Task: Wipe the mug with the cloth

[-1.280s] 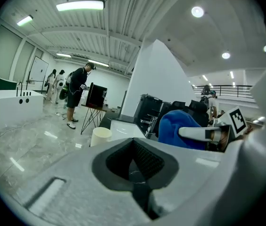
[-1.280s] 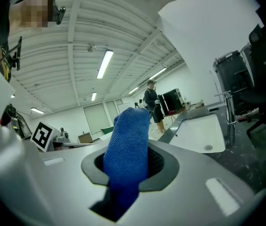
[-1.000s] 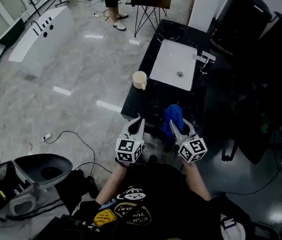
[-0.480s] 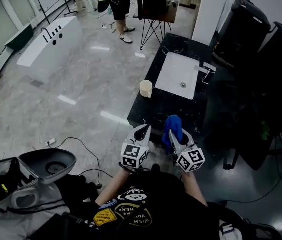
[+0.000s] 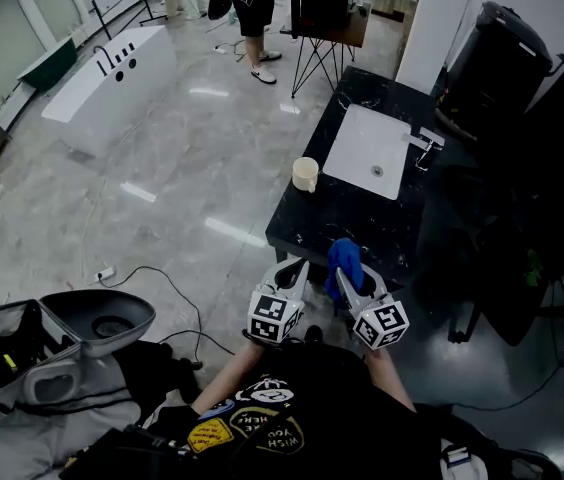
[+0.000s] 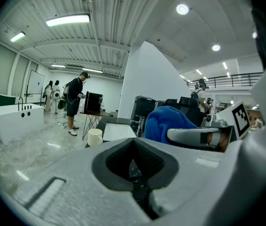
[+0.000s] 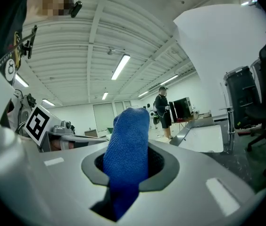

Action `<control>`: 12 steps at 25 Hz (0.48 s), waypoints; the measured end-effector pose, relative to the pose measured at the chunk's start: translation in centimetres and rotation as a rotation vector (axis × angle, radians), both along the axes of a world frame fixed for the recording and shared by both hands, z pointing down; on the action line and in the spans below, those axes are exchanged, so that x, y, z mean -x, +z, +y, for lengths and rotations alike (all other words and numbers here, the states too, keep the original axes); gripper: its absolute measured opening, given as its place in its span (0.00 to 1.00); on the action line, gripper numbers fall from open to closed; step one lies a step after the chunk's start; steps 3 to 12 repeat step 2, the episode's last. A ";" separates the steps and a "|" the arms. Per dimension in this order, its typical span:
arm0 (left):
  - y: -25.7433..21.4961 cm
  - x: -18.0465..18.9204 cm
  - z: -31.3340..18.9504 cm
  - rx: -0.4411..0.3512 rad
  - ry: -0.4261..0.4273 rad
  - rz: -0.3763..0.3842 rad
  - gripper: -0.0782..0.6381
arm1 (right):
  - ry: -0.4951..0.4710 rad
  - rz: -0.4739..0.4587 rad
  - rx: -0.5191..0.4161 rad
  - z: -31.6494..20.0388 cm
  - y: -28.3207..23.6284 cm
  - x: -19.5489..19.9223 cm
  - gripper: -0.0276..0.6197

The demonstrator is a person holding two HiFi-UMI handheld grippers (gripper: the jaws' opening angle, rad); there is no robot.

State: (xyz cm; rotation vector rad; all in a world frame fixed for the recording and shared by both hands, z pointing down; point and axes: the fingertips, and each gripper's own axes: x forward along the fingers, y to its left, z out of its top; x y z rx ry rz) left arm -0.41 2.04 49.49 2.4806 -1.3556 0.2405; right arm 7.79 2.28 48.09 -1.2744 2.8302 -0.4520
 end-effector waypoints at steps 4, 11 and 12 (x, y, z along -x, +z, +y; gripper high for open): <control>0.2 0.5 0.0 0.003 -0.010 -0.024 0.12 | -0.023 0.004 -0.024 0.0 -0.3 0.9 0.18; 0.2 0.5 0.0 0.003 -0.010 -0.024 0.12 | -0.023 0.004 -0.024 0.0 -0.3 0.9 0.18; 0.2 0.5 0.0 0.003 -0.010 -0.024 0.12 | -0.023 0.004 -0.024 0.0 -0.3 0.9 0.18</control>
